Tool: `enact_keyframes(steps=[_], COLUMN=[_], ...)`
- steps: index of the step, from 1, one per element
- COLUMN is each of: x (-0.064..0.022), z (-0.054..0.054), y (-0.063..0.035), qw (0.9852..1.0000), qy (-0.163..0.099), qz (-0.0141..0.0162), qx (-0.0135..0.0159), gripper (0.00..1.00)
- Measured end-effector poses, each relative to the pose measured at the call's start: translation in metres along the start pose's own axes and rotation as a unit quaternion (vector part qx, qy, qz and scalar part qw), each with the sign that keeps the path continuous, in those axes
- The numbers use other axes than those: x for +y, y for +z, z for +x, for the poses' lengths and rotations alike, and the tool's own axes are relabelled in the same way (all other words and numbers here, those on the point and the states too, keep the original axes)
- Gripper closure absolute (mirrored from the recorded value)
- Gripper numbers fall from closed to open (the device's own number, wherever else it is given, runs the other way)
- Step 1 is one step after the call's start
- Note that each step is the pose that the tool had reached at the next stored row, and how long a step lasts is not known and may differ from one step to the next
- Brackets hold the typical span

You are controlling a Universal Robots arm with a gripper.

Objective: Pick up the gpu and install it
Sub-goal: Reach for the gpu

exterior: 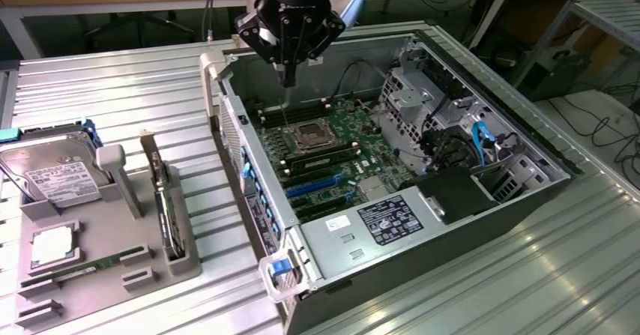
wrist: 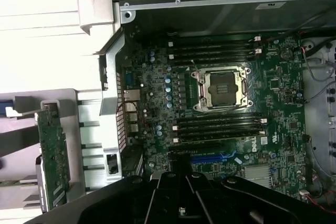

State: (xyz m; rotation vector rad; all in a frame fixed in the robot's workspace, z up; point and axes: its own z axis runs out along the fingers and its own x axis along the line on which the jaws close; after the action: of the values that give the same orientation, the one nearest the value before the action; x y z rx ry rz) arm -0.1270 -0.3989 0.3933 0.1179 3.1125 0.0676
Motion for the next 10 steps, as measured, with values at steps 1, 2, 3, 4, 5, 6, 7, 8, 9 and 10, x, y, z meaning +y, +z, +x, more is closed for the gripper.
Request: enact_keyframes(steps=[1, 2, 3, 4, 5, 6, 7, 8, 9, 10], x=[0.0000, 0.0000, 0.0000, -0.0001, -0.0001, -0.0001, -0.0001, -0.0001, -0.0002, -0.0002], z=[0.0002, 0.0004, 0.0007, 0.0009, 0.0010, 0.0013, 0.0017, 0.0020, 0.0025, 0.0029], y=[0.0000, 0.0000, 0.0000, 0.0000, 0.0000, 0.0000, 0.0000, 0.0000, -0.0001, -0.0001], qw=[1.0000, 1.0000, 1.0000, 1.0000, 1.0000, 1.0000, 1.0000, 1.0000, 1.0000, 1.0000], qy=[0.000, 0.000, 0.000, 0.000, 0.000, 0.000, 0.000, 0.000, 0.000, 0.000], qz=[0.0000, 0.0000, 0.0000, 0.0000, 0.0000, 0.0000, 0.0000, 0.0000, 0.0000, 0.0000], qx=[0.0000, 0.0000, 0.0000, 0.0000, 0.0000, 0.0000, 0.0000, 0.0000, 0.0000, 0.0000], gripper=[0.89, 0.89, 0.89, 0.89, 0.89, 0.89, 0.89, 0.89, 0.89, 0.89])
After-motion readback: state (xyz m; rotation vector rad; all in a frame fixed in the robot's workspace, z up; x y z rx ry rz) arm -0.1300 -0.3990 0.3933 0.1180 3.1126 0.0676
